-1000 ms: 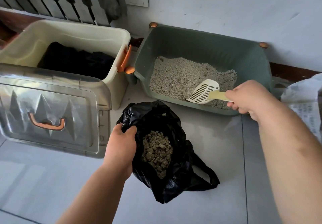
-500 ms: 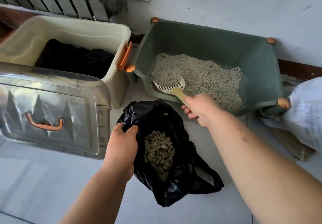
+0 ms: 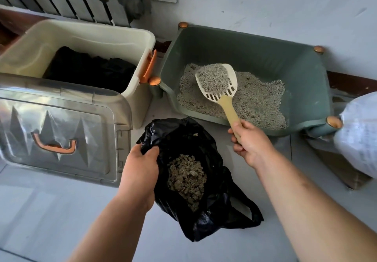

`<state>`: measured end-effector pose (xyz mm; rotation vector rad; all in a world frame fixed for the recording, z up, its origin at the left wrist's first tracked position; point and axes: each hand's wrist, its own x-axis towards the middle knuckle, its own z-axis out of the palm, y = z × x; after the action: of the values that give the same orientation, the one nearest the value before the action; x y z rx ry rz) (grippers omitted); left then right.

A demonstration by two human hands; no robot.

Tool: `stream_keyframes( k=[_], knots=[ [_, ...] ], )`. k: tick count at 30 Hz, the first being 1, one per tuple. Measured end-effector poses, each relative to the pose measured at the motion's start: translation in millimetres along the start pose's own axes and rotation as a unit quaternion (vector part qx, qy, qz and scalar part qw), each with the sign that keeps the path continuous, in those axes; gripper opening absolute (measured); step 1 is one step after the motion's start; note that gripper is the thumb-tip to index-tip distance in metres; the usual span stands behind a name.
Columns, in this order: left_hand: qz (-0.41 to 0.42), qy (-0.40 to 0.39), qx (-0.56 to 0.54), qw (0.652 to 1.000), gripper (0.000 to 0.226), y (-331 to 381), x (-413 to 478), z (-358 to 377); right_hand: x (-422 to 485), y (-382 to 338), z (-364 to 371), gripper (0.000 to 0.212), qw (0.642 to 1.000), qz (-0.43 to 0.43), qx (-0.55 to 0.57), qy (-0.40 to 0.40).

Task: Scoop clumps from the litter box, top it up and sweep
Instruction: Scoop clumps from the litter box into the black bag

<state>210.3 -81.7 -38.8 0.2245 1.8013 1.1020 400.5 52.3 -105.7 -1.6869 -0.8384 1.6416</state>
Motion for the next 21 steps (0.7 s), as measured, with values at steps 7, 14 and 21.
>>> stream_keyframes(
  k=[7, 14, 21],
  knots=[
    [0.001, -0.007, -0.003, 1.0, 0.012, -0.1, -6.2, 3.4, -6.2, -19.1, -5.7, 0.014, 1.0, 0.002, 0.001, -0.006],
    [0.006, -0.013, 0.008, 1.0, 0.015, -2.6, -8.4, 4.1, -12.6, -40.7, -13.7, 0.013, 0.999, -0.021, -0.028, -0.014],
    [0.0, -0.025, 0.011, 1.0, 0.014, -2.5, -12.6, 9.9, -9.4, -64.1, -34.9, 0.017, 0.983, -0.077, -0.168, 0.014]
  ],
)
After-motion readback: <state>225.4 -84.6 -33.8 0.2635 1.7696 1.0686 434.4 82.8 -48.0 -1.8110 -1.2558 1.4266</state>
